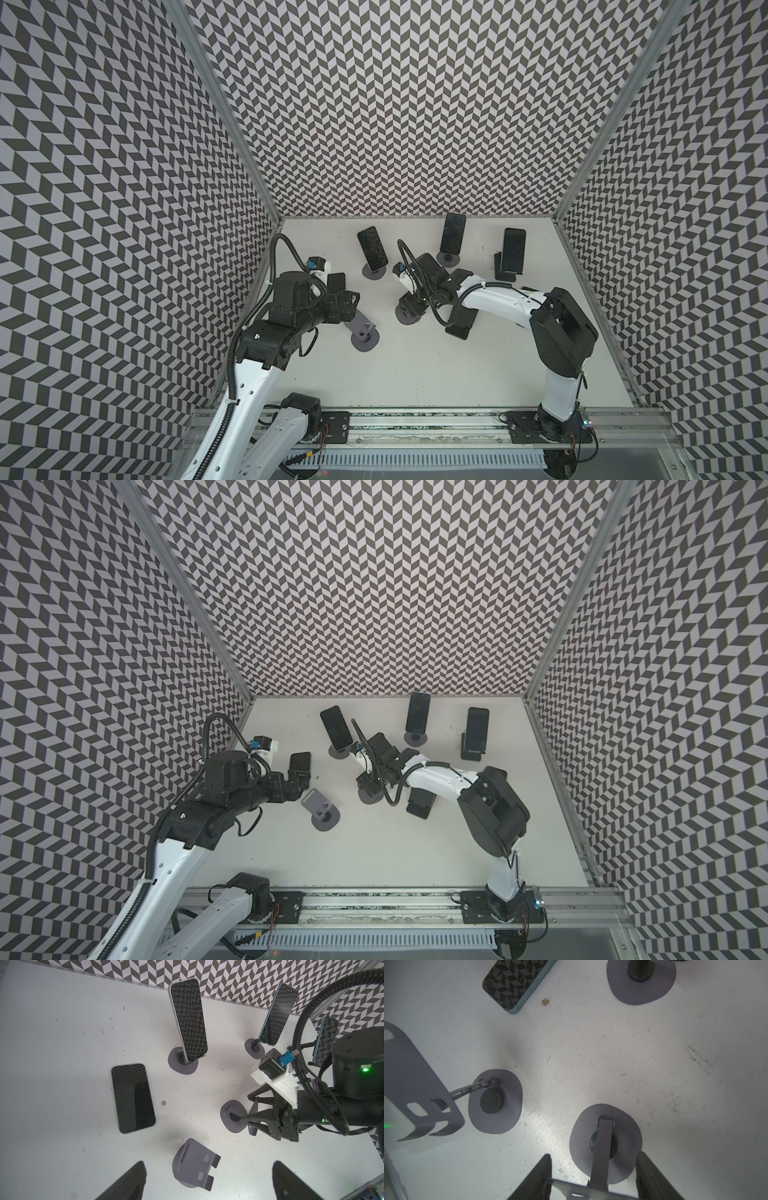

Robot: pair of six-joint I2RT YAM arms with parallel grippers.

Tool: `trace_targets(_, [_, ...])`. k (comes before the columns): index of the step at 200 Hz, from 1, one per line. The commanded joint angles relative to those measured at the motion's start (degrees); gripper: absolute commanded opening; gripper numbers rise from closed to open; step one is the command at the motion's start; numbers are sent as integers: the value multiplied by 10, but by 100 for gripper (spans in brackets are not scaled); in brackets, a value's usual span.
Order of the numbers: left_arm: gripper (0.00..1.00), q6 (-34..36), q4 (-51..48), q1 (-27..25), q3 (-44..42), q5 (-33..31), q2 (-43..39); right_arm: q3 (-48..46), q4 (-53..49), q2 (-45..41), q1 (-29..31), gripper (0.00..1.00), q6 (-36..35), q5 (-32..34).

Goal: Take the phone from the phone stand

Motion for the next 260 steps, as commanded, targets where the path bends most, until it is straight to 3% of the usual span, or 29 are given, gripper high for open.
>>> trace_targets(1, [95,14,-7,0,20,-1,-3,-11,10,-35,13,59,20,3])
trace_targets(149, [95,15,3,2,37,-33,-17,-90,33,-107,198,57,124,12])
trace_targets(260, [95,11,4,9,57,-99,-35,35,47,0,230,58,100,-16])
